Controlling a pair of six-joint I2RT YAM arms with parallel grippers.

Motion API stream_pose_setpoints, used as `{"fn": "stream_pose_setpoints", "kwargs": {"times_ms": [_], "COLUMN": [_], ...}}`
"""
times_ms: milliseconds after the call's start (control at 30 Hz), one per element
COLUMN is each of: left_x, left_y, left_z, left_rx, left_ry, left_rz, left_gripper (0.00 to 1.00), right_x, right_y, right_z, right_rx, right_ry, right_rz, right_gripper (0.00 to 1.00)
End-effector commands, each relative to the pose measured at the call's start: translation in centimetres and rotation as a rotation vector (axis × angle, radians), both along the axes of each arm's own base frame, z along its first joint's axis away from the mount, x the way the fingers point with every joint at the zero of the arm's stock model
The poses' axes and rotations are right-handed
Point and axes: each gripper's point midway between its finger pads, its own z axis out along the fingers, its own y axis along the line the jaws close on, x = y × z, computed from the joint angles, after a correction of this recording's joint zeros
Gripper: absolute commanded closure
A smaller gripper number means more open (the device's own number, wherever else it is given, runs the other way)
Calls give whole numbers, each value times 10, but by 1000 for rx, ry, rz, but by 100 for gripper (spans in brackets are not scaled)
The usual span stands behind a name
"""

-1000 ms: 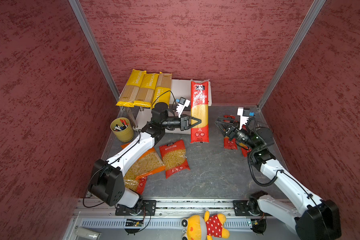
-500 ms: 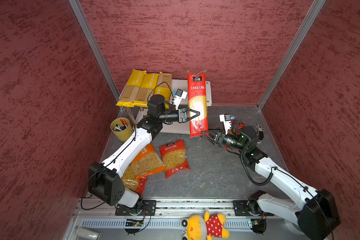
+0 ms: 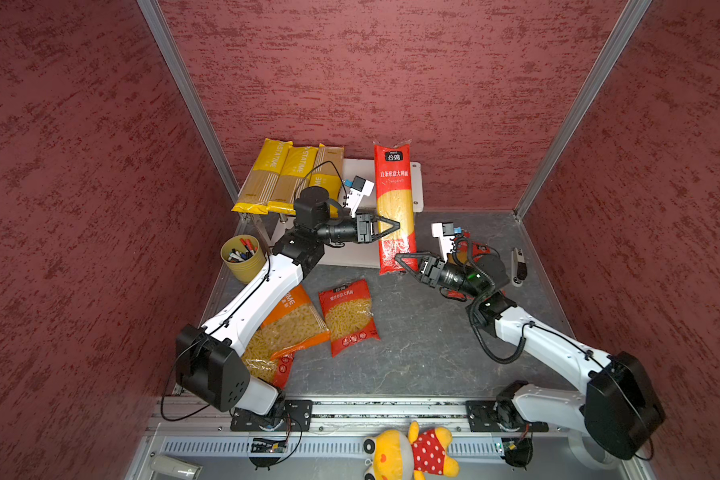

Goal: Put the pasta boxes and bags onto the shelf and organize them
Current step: 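Lift the upright pack onto the shelf top with both grippers, then push the spaghetti pack against the yellow packs with both grippers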

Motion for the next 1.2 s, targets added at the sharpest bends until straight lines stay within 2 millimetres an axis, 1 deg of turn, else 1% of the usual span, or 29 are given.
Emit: {"fn": "stream_pose_setpoints", "kwargs": {"times_ms": [0, 67, 200, 300, 400, 467, 567, 633, 700, 833, 1000, 1100, 1167], "left_x": [2, 7, 17, 25, 31, 30, 20, 14, 8, 3, 4, 5, 5], "left_y": [14, 23, 45, 68, 101, 124, 151, 164, 176, 185, 183, 182, 182], "left_z": [46, 48, 53, 56, 54, 53, 58, 60, 62, 59, 51, 48, 47], "left_rx": [-63, -61, -58, -56, -23, -2, 17, 33, 45, 47, 35, 31, 32], "left_ry": [-152, -144, -130, -108, -84, -86, -114, -130, -142, -139, -115, -111, -113], "left_rz": [40, 74, 162, 255, 402, 499, 581, 625, 667, 696, 687, 685, 683], "left_gripper": [82, 74, 52, 42, 37, 36, 36, 35, 35, 35, 35, 34, 35], "right_x": [-2, 0, 6, 13, 24, 33, 54, 70, 91, 114, 135, 144, 144], "right_y": [0, -1, -2, -1, 1, 2, 8, 13, 22, 38, 61, 70, 72], "right_z": [36, 42, 58, 72, 86, 94, 97, 96, 89, 91, 95, 88, 85], "right_rx": [92, 104, 139, 161, 185, 198, 198, 205, 215, 254, 217, 188, 170], "right_ry": [-67, -77, -94, -102, -89, -70, 3, 74, 173, 309, 380, 424, 432], "right_rz": [-11, -24, -46, -60, -83, -100, -132, -150, -157, -143, -165, -169, -166], "right_gripper": [74, 80, 86, 91, 94, 95, 98, 98, 98, 96, 91, 86, 79]}}
